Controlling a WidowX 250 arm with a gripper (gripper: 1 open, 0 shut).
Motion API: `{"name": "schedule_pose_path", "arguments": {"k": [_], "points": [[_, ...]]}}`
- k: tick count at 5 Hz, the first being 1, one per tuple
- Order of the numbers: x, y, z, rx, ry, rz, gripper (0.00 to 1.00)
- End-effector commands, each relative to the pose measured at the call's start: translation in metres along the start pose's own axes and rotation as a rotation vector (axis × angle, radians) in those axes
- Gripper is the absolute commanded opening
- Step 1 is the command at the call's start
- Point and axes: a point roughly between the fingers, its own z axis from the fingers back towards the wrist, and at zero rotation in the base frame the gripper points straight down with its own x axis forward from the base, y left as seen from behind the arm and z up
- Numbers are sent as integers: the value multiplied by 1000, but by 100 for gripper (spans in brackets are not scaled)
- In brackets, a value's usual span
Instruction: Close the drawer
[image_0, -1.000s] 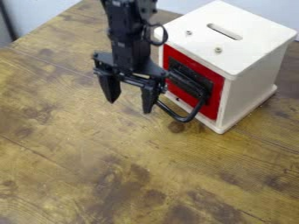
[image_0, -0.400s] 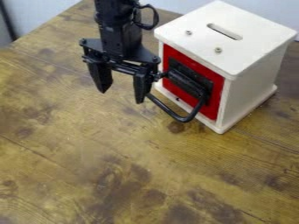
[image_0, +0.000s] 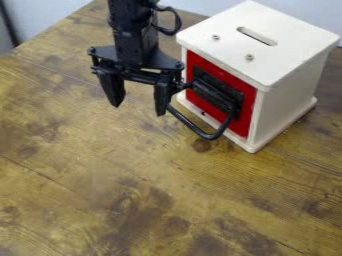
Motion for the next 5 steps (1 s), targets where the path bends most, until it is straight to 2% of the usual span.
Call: {"name": "schedule_pose_path", "arguments": {"k": [1, 2, 3, 5], "points": [[2, -3, 10, -7, -37, 1, 100], [-2, -5, 7, -14, -26, -44, 100], [-4, -5, 2, -17, -28, -57, 100], [-5, -4, 0, -29, -35, -161, 100]]}}
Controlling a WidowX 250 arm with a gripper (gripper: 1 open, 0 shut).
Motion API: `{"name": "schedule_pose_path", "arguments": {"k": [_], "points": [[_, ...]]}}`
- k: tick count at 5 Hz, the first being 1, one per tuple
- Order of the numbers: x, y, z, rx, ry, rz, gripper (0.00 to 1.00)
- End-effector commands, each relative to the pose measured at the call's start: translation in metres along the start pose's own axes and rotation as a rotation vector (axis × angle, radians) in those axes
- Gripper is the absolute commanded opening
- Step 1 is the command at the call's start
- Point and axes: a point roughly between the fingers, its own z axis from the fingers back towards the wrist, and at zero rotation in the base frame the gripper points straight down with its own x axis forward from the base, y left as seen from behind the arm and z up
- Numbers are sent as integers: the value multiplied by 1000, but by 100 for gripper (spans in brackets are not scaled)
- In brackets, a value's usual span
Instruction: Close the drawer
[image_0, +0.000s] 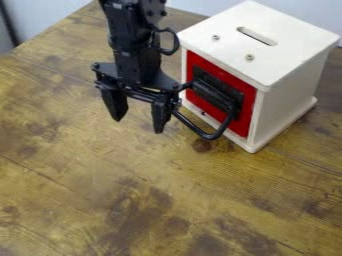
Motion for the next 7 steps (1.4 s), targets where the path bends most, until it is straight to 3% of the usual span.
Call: {"name": "schedule_pose_path", "arguments": {"k": [1, 2, 3, 4, 6, 7], "points": [[3, 0, 15, -5, -48, -41, 100], [6, 1, 8, -6, -54, -52, 100], [9, 3, 2, -5, -37, -56, 100], [13, -4, 18, 4, -61, 13, 100], [16, -17, 46, 4, -106, 67, 100], [19, -12, 47, 3, -103, 61, 100]]}}
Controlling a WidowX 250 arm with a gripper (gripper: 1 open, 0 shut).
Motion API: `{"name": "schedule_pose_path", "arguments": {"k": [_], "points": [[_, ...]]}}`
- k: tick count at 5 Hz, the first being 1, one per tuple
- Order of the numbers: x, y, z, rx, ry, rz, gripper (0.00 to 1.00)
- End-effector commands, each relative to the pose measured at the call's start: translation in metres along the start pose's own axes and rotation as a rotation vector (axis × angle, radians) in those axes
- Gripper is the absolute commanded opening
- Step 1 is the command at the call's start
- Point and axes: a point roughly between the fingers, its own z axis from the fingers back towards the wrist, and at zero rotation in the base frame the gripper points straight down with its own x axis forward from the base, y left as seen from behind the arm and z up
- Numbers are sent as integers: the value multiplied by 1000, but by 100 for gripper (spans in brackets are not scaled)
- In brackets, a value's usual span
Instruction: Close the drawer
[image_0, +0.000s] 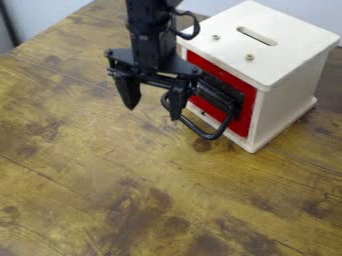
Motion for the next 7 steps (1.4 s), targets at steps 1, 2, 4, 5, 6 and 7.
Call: {"name": "schedule_pose_path", "arguments": {"k": [1, 2, 4, 5, 6, 7], "points": [[10, 7, 20, -8, -66, -9, 100], [10, 12, 19, -11, -51, -48, 100], [10, 17, 10, -12, -45, -84, 100], [6, 16, 3, -10, -26, -87, 100], [5, 16, -2, -7, -21, -82, 100], [4, 9, 1, -10, -16, -119, 100]]}}
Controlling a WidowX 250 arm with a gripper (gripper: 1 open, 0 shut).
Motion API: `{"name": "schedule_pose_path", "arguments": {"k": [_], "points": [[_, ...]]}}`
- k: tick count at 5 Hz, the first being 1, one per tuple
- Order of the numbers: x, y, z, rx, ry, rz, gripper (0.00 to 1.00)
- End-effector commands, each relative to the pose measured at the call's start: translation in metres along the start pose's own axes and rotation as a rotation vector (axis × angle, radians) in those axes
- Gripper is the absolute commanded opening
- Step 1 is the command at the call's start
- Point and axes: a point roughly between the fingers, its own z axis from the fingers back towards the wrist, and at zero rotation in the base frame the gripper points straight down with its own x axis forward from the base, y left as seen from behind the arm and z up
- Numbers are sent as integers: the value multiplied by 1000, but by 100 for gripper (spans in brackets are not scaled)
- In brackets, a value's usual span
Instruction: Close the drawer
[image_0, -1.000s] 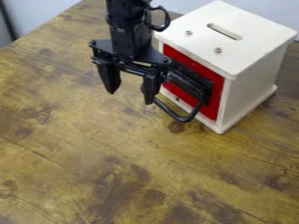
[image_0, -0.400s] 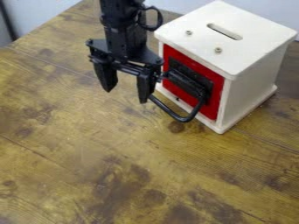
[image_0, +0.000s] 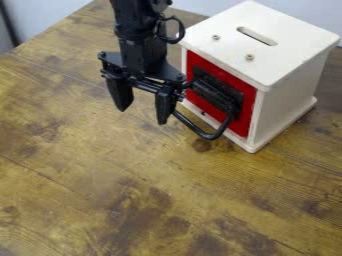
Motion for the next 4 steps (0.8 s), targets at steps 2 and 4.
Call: {"name": "schedule_pose_path", "arguments": {"k": [2, 4], "points": [[9, -11, 16, 8, -54, 23, 100], [10, -16, 17, -10, -63, -94, 100]]}}
